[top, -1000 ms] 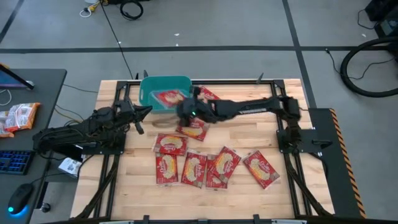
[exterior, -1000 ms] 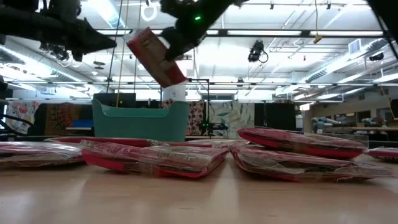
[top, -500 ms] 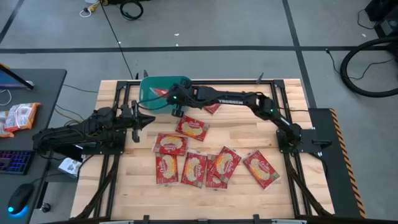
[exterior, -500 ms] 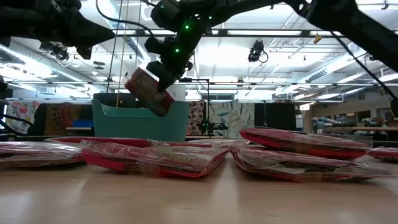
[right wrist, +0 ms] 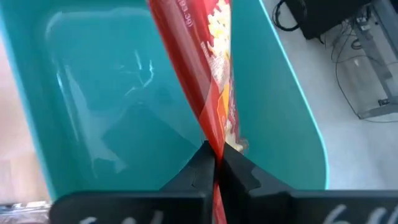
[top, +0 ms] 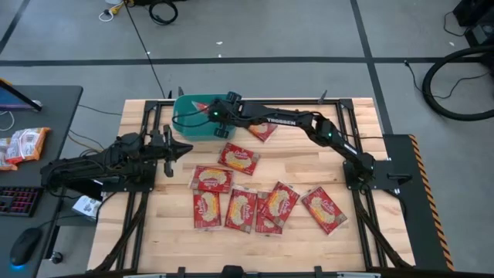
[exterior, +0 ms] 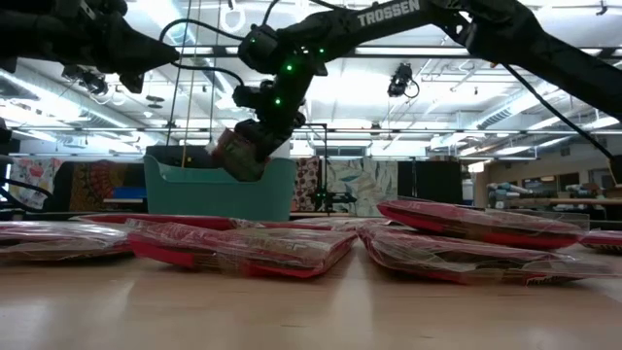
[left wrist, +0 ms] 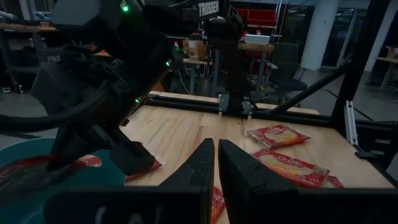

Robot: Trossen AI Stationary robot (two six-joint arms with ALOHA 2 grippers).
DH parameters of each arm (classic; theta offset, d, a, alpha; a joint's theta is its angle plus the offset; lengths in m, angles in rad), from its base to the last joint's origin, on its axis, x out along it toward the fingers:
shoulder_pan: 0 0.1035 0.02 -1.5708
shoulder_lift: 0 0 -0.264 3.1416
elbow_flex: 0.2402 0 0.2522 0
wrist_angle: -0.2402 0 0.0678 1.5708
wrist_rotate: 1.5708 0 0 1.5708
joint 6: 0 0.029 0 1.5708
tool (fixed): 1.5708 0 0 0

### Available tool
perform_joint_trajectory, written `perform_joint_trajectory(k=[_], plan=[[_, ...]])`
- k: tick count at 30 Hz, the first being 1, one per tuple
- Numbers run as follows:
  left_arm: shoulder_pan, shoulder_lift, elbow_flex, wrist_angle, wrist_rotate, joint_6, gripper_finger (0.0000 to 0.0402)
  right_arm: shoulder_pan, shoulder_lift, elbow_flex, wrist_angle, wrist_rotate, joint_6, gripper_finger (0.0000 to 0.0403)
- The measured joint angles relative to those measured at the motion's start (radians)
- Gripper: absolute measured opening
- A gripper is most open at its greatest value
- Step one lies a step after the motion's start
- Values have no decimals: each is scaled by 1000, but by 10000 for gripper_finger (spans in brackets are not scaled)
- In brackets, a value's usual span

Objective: Sort popcorn bags into baskets
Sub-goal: Put the red popcorn bag into the green bin

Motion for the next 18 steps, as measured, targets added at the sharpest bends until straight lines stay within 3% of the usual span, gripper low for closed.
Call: perform_joint_trajectory(k=[7,10,18], plan=[[0,0,0,0,-2,0,27,-11,0,0,-40,-167,34,121],[0,0,0,0,-2,0,27,-5,-8,0,-42,-177,30,157],[0,0,0,-4,-3,1,27,10,-66,0,-84,-165,-17,181]])
